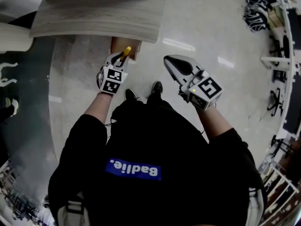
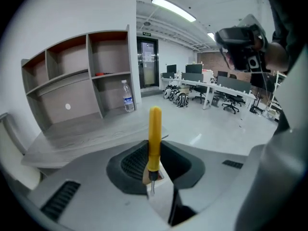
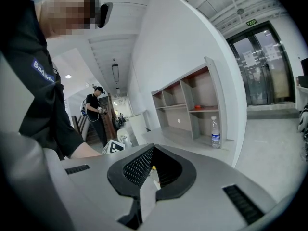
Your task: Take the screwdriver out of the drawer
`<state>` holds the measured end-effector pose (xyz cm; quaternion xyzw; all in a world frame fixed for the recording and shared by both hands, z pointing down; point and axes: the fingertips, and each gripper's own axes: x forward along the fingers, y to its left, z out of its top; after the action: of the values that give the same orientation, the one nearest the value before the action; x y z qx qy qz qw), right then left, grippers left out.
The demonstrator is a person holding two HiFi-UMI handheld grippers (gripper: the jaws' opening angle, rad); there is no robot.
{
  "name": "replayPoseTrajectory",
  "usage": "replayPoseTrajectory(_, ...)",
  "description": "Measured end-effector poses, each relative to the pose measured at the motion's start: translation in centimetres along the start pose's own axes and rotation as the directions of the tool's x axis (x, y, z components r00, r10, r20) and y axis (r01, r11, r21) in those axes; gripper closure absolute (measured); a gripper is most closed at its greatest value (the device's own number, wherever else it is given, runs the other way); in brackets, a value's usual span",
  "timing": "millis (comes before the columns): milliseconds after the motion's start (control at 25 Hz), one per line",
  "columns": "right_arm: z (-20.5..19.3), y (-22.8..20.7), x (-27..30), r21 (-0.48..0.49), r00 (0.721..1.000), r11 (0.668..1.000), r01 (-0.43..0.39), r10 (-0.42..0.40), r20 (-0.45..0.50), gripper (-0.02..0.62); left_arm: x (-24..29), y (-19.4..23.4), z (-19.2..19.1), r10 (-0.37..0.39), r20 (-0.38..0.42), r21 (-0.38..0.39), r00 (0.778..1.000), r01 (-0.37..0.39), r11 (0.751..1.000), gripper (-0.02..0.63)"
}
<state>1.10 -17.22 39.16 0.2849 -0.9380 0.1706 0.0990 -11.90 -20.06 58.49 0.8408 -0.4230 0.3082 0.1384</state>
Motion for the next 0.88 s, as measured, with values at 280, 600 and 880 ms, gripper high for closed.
replayPoseTrajectory(280,0.3,0.2,0.1,-0.011,1.0,1.0,-0.016,0.016,0.004,0.565,-4.0,-1.5,4.4,-0.004,0.084,-0.063,0.996,0.009,0.998,0.531)
replayPoseTrajectory(600,0.9,1.2,0.1,-0.043,0.999,0.998,-0.047,0.047,0.004,0.565,-8.1,-2.6,9.2,-0.017,0.199,-0.128,0.98,0.044,0.991,0.531)
replayPoseTrajectory(880,0.9,2.1,0.1,-0.058,0.997,0.995,-0.077,0.077,-0.001,0.565,-11.6,-3.8,13.4,-0.031,0.308,-0.168,0.951,0.087,0.982,0.531)
